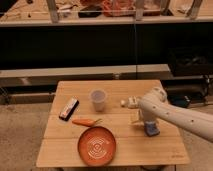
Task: Wipe the white sponge on the table
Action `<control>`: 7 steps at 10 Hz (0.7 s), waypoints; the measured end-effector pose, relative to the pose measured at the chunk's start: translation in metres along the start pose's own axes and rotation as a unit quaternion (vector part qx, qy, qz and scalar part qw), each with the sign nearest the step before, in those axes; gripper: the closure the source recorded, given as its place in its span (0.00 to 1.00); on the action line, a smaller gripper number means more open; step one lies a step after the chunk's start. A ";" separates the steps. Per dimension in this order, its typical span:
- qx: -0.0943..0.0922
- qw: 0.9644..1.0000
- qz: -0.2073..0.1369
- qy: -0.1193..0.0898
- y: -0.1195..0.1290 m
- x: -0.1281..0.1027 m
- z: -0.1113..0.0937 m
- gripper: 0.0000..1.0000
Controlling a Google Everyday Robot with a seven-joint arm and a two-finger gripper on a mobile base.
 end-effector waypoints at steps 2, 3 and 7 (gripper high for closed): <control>0.005 1.000 -0.003 -0.003 0.005 0.005 0.003 0.20; 0.007 1.000 -0.004 -0.005 0.007 0.006 0.005 0.20; 0.012 1.000 -0.006 -0.013 0.013 0.008 0.017 0.20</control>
